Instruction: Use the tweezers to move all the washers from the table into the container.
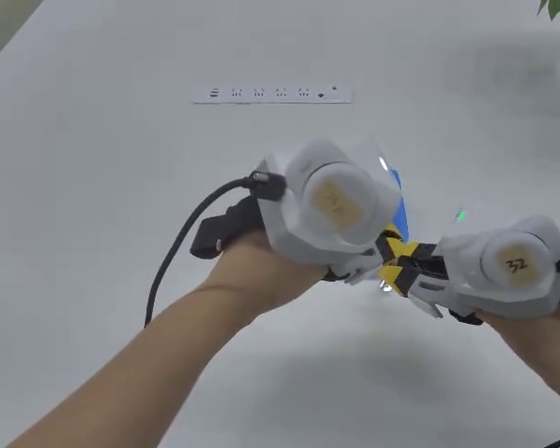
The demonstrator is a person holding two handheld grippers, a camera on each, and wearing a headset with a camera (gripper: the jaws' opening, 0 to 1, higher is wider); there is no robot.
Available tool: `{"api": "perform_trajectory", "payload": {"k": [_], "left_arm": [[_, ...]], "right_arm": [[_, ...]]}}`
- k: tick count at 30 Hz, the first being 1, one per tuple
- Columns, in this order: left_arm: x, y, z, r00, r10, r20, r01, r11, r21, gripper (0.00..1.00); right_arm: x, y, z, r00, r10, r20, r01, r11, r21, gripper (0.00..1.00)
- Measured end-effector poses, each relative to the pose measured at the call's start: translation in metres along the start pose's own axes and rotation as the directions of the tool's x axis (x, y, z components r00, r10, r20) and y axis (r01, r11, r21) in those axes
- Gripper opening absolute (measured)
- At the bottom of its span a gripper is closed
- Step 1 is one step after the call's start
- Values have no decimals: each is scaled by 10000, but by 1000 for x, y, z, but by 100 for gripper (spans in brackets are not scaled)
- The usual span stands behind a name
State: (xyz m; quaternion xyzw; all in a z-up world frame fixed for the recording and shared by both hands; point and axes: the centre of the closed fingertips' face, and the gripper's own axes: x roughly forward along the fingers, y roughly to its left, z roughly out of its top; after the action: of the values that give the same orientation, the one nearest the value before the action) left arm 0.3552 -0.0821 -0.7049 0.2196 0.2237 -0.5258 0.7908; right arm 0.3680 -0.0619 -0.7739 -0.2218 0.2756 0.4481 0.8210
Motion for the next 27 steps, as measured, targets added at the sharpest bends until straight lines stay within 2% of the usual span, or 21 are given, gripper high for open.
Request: {"api": "perform_trajectory", "payload": {"k": [18, 27], "left_arm": [[-38, 18, 22, 9967, 703, 415, -715, 9970, 286, 0], [-51, 34, 32, 9925, 1079, 569, -1111, 9922, 568, 0]], "right_arm": [[-9, 0, 51, 9984, 78, 558, -37, 9974, -724, 3], [-7, -8, 76, 9954, -20, 960, 110, 9956, -934, 3]]}}
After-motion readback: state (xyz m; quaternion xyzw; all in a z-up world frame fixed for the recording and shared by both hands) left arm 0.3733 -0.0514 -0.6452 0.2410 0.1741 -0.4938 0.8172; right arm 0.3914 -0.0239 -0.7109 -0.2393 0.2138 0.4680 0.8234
